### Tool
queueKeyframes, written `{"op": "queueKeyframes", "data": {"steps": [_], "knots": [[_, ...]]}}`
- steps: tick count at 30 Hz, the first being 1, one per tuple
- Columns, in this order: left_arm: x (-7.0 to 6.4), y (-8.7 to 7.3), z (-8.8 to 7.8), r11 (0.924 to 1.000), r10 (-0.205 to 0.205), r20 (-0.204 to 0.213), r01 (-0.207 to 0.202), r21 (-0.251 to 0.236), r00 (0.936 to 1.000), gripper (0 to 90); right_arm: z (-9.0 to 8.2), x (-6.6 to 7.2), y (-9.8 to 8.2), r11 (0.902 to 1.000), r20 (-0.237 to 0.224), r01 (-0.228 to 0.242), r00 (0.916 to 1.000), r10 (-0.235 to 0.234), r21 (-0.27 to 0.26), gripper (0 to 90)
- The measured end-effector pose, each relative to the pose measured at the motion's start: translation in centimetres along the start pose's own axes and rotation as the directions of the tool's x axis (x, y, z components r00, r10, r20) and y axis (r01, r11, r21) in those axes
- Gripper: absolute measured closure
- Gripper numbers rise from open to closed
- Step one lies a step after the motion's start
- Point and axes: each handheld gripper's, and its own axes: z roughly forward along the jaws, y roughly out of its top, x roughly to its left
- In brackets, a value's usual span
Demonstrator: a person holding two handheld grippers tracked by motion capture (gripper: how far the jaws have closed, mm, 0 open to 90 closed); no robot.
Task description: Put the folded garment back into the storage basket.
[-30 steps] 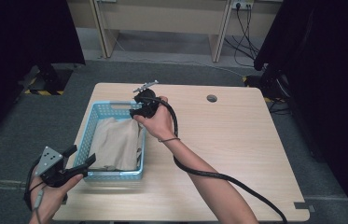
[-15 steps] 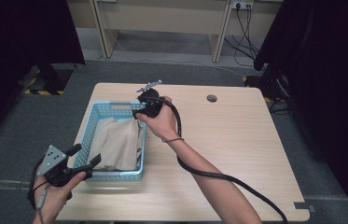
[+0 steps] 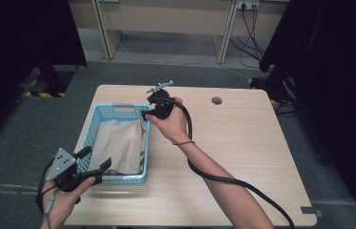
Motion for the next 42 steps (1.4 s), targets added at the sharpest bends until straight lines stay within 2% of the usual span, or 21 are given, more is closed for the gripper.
{"op": "queueKeyframes", "data": {"steps": [17, 23, 28, 42], "knots": [[-2.8, 0.4, 1.5, 0.9995, 0.032, 0.081, -0.032, -0.002, 0.9962, 15.5, -1.3, -1.7, -1.0, 0.9995, 0.019, -0.029, 0.9994, 0.03, -0.006, 31.2], [-4.3, 0.4, 2.4, 0.9986, 0.052, 0.124, -0.053, 0.006, 0.9909, 15.5, -1.5, -2.2, -1.4, 0.9994, 0.026, -0.035, 0.999, 0.035, 0.0, 31.2], [-5.2, 0.5, 3.0, 0.9985, 0.054, 0.148, -0.055, 0.004, 0.9875, 15.6, -1.7, -2.6, -1.8, 0.9989, 0.03, -0.046, 0.9985, 0.047, -0.004, 31.2], [-7.1, 0.5, 4.6, 0.9975, 0.067, 0.199, -0.07, 0.008, 0.9778, 15.5, -2.8, -4.6, -3.3, 0.9974, 0.053, -0.072, 0.996, 0.072, -0.004, 31.3]]}}
